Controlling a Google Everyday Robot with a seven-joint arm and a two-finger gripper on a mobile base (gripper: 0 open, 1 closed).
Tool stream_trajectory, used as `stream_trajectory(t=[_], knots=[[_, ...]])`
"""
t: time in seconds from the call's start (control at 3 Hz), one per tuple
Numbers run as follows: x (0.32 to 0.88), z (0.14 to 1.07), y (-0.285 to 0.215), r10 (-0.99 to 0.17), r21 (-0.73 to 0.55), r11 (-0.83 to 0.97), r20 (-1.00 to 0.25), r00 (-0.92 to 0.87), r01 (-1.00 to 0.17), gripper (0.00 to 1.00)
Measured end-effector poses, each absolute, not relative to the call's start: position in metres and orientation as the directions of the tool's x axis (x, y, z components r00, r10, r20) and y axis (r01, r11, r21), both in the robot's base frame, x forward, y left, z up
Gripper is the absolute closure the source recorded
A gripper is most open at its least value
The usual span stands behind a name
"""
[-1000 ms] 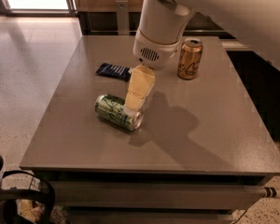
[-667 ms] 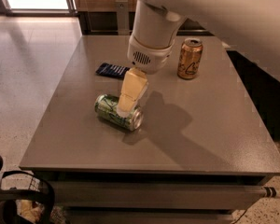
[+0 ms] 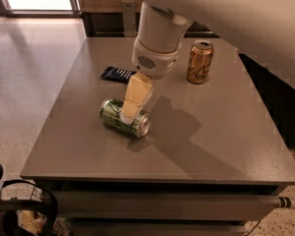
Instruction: Place green can upright
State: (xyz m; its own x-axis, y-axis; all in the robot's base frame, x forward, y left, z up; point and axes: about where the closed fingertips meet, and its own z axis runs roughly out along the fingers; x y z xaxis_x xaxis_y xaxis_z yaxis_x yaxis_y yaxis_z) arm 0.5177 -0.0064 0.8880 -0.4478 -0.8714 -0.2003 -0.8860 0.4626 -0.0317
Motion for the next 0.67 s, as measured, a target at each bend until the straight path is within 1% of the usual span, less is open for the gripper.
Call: stream_trajectory(t=[0.67], knots=[[0.509, 0.875, 0.019, -0.877, -0.056, 0.474, -0.123, -0.465, -0.879, 0.0]])
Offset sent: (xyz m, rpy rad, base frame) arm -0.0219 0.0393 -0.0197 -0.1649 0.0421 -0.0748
